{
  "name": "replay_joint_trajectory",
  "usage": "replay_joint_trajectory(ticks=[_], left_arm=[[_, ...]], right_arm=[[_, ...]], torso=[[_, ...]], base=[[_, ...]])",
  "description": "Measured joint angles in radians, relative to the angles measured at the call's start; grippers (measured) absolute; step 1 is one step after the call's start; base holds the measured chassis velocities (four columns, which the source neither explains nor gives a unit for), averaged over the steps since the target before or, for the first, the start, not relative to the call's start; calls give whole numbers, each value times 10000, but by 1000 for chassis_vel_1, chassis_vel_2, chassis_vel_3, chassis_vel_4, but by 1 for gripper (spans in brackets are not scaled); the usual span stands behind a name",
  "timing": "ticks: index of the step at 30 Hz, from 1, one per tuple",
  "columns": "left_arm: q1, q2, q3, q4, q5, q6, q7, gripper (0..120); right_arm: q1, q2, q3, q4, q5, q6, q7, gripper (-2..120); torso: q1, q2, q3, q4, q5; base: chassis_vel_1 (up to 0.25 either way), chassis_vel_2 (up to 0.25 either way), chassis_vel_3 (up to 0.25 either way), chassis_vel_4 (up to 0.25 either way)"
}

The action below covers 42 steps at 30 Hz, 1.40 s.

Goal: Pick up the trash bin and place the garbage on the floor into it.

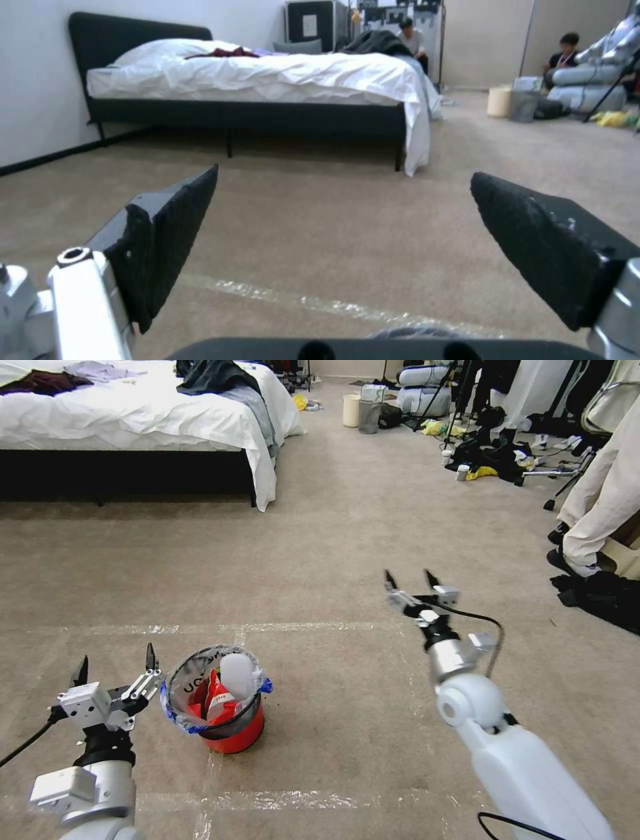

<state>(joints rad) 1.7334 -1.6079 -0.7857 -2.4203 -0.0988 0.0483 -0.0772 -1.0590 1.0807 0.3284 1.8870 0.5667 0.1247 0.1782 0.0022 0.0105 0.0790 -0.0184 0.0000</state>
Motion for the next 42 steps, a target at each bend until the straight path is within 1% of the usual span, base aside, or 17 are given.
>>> replay_joint_trajectory(ticks=[3, 5, 8, 9, 11, 16, 18, 21, 24, 30, 42], left_arm=[[79, 0, 31, -116, 128, 102, -87, 100], [136, -23, 98, -196, 141, 223, -155, 100], [136, -23, 98, -196, 141, 223, -155, 100], [110, -27, 156, -264, 127, 356, -180, 100], [88, -27, 191, -289, 111, 401, -180, 100], [-99, -19, 415, -362, 96, 565, -111, 100], [-142, -18, 435, -357, 96, 587, -120, 100], [-348, -13, 445, -255, 110, 749, -358, 100], [-431, -13, 442, -229, 110, 808, -439, 100], [-826, -9, 488, -135, 181, 898, -617, 100], [-955, 13, 490, 36, 206, 951, -703, 100]], right_arm=[[-408, 81, 437, 227, -86, 21, 51, 100], [-820, 281, 747, 509, -155, 22, 185, 100], [-820, 281, 747, 509, -155, 22, 185, 100], [-1236, 544, 894, 731, -203, -1, 285, 100], [-1348, 621, 929, 786, -234, -1, 284, 100], [-1958, 985, 1088, 1206, -449, -4, 249, 100], [-2048, 1050, 1112, 1260, -492, -20, 247, 100], [-2497, 1311, 1226, 1433, -796, -49, 231, 100], [-2609, 1359, 1256, 1471, -875, -48, 207, 100], [-2977, 1470, 1453, 1687, -1123, -99, 11, 100], [-3009, 1669, 1407, 1490, -1320, -23, -96, 100]], torso=[[0, 0, 0, -1, 3], [0, 0, 1, -1, 1], [0, 0, 1, -1, 1], [0, 0, 1, 1, 1], [1, 0, 1, 2, 1], [1, 0, 1, 0, -1], [1, 0, 1, 0, 0], [2, 0, 1, 0, -1], [2, 0, 1, 1, 0], [2, 0, 2, 0, -1], [2, 0, 2, 2, 0]], base=[[0, 0, 0, 0], [0, 0, 0, 0], [0, 0, 0, 0], [0, 0, 0, 0], [0, 0, 0, 0], [0, 0, 0, 0], [0, 0, 0, 0], [0, 0, 0, 0], [0, 0, 0, 0], [0, 0, 0, 0], [0, 0, 0, 0]])
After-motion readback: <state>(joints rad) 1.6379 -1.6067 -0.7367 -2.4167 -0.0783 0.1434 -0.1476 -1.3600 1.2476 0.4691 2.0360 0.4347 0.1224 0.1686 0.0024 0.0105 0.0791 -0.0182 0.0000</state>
